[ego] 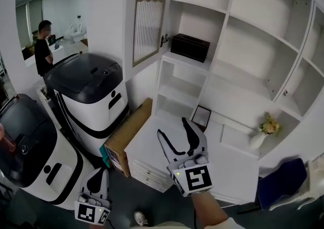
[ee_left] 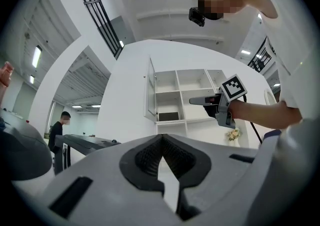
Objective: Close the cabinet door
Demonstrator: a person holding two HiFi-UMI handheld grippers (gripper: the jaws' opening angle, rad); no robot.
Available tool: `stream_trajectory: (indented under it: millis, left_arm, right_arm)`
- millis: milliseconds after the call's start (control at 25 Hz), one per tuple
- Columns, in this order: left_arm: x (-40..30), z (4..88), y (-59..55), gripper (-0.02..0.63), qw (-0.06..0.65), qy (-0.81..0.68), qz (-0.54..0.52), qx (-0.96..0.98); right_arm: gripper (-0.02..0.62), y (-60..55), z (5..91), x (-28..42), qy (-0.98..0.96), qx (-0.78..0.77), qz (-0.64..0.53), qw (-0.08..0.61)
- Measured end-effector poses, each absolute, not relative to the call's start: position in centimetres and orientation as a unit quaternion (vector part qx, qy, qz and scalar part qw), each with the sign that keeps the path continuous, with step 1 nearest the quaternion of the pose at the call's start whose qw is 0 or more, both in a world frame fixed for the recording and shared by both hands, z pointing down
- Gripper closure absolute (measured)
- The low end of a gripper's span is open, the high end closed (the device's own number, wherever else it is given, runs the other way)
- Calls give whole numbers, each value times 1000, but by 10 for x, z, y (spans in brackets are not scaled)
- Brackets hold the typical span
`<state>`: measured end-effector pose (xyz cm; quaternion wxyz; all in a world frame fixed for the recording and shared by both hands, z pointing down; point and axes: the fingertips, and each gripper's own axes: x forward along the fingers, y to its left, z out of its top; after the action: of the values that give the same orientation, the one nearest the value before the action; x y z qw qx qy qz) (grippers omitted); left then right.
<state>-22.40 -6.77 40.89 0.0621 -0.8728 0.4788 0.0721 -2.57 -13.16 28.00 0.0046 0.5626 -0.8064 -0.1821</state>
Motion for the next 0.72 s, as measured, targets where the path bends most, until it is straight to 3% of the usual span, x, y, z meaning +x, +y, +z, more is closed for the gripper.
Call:
stream_trajectory:
  millis: [720]
  left_arm:
    - [-224, 399, -140, 601, 73, 517, 68, -850]
  right_arm:
    - [318, -269, 252, -63, -822, 538, -185, -32]
